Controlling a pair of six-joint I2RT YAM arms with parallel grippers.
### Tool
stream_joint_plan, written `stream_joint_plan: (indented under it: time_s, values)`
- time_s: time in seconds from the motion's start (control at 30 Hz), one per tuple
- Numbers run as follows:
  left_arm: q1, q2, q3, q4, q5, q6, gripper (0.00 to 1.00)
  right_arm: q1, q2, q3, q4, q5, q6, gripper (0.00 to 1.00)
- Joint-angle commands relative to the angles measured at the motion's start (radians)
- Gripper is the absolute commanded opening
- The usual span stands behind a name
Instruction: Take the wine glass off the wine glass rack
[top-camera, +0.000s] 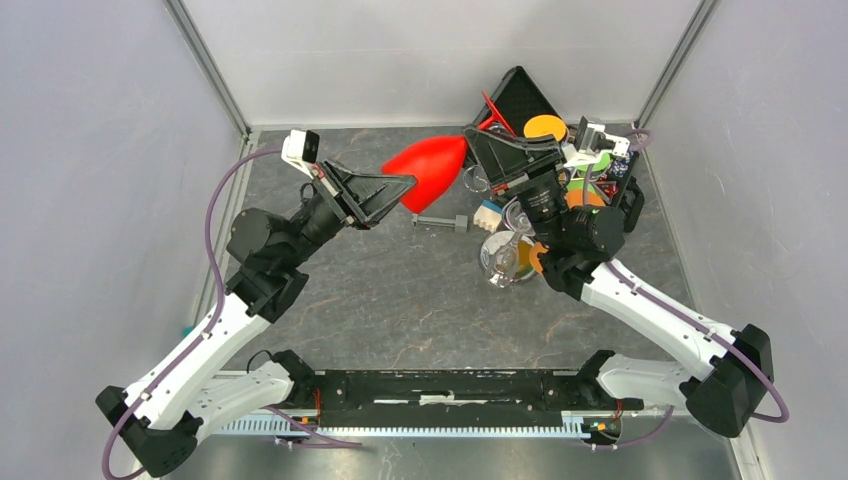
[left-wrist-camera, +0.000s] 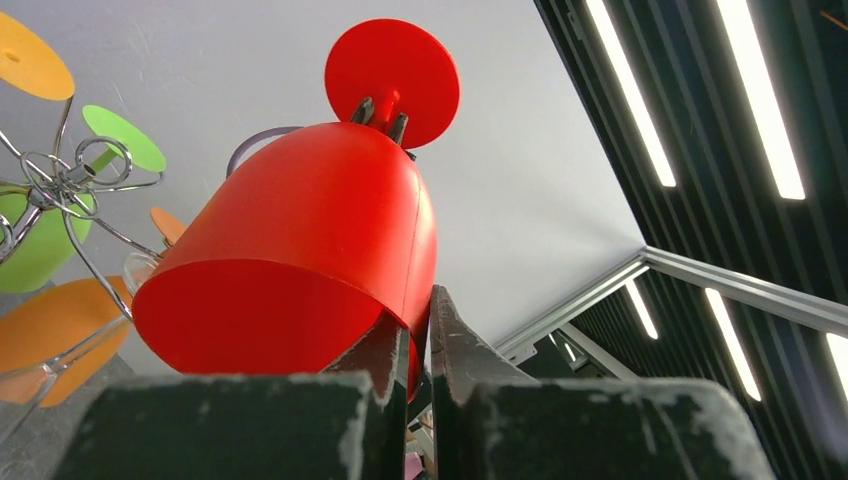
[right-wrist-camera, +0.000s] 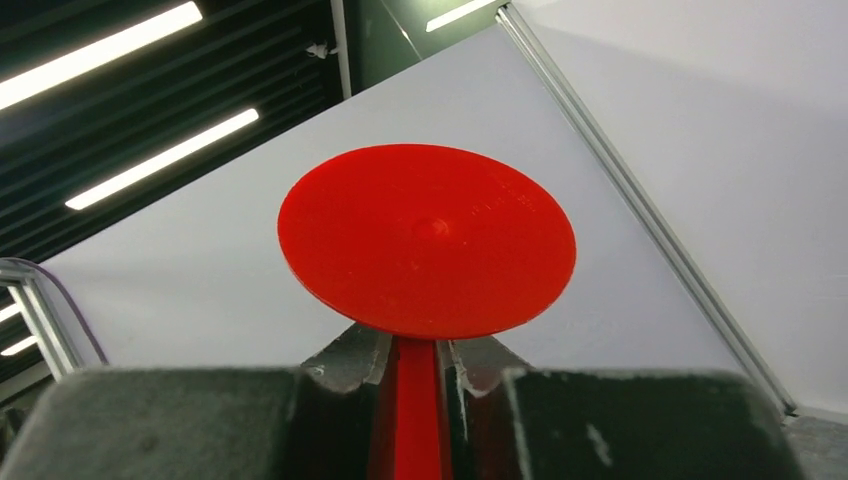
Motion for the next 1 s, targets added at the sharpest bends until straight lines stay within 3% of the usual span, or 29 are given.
stream_joint_plan:
  time_s: [0.0,0.17,0.3,0.57,0.77,0.97]
  values:
    - [0.002,0.004,0.04,0.026,-0.007,0.046,0.02,0.003,-0.031,-0.001,-0.022,-0.007,-0.074,0.3]
    - [0.003,0.011,0.088,-0.038,-0.046,0.143,0.02,0.004,-0.044,-0.002,-0.028,-0.043,-0.098,0.69]
    - [0.011,0.025,0.187,-0.149,-0.099,0.274,0.02,0.005,-0.044,-0.006,-0.017,-0.116,-0.093,0.87]
    - [0.011,0.012,0.37,-0.517,-0.381,0.592,0.02,0.005,-0.073,0.016,-0.131,-0.231,-0.078,0.9]
    - [0.011,0.048,0.463,-0.86,-0.644,0.819,0.02,0.005,-0.131,0.085,-0.421,-0.26,-0.237,0.9]
    - [0.013,0.079,0.456,-1.112,-0.839,0.952,0.02,0.005,-0.286,0.103,-0.695,0.052,-0.538,0.89]
